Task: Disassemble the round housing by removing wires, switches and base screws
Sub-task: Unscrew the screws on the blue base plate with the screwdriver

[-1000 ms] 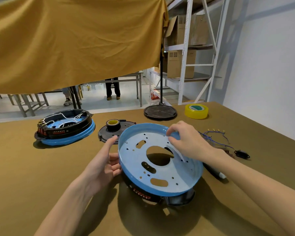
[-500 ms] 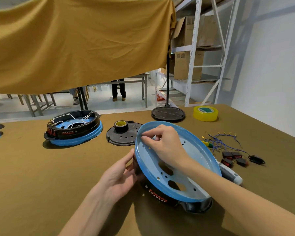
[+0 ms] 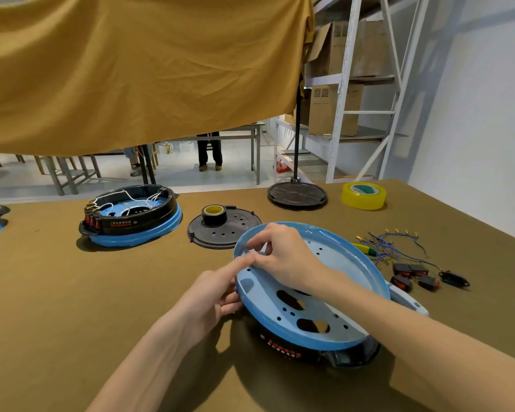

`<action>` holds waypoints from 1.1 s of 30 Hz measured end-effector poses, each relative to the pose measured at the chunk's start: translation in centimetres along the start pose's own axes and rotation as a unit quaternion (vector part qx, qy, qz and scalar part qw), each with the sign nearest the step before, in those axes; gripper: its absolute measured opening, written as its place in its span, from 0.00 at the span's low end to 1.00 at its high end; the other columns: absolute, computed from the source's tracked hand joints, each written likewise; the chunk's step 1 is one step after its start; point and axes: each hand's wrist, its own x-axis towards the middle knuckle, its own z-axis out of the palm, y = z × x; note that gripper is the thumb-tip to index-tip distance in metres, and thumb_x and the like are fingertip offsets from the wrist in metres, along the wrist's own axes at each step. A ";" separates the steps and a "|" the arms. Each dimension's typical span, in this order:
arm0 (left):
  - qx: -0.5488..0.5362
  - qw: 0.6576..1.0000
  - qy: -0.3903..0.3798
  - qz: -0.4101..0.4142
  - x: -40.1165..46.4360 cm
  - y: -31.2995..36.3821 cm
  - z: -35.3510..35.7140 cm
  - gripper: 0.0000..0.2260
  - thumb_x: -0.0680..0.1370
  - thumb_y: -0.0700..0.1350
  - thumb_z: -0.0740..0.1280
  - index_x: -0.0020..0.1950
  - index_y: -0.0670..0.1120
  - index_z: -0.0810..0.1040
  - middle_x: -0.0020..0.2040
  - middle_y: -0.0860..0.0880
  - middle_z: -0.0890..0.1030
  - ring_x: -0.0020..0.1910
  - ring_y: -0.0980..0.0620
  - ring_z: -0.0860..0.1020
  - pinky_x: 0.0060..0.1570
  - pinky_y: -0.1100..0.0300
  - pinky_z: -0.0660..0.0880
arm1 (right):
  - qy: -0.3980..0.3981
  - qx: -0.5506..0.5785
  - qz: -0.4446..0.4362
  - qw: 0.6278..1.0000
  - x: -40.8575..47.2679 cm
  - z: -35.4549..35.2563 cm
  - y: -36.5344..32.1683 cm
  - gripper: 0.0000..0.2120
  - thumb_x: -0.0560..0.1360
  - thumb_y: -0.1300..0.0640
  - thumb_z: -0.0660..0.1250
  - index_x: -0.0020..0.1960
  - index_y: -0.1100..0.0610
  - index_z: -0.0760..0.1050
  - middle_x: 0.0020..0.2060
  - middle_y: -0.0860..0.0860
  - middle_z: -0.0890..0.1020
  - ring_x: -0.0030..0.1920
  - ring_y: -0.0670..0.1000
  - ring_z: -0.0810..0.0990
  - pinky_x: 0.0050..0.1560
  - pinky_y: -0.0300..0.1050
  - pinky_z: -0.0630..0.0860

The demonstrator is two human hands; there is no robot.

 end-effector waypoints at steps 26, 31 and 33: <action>-0.077 0.997 -0.001 0.016 0.3 -1.3 1.0 0.30 0.70 0.65 0.74 0.59 0.42 0.81 0.50 0.45 0.88 0.50 0.49 0.87 0.56 0.53 0.80 | -0.022 -0.018 -0.014 1.000 1.0 -1.5 -0.4 0.04 0.77 0.56 0.73 0.47 0.53 0.87 0.35 0.40 0.79 0.38 0.37 0.77 0.35 0.30 0.71; -0.056 0.997 -0.014 -0.044 0.1 -0.5 0.2 0.32 0.67 0.61 0.79 0.59 0.39 0.79 0.50 0.41 0.88 0.49 0.45 0.87 0.49 0.52 0.84 | -0.121 -0.090 -0.021 0.988 1.2 -1.7 -0.7 0.06 0.80 0.55 0.69 0.51 0.54 0.84 0.43 0.47 0.83 0.43 0.46 0.80 0.42 0.41 0.79; -0.037 0.997 -0.024 -0.065 0.0 0.1 -0.4 0.37 0.62 0.61 0.81 0.60 0.37 0.78 0.52 0.39 0.87 0.48 0.44 0.87 0.44 0.54 0.84 | -0.139 -0.082 -0.022 0.987 1.1 -1.7 -0.9 0.05 0.80 0.55 0.69 0.52 0.53 0.83 0.42 0.45 0.82 0.42 0.44 0.80 0.40 0.36 0.76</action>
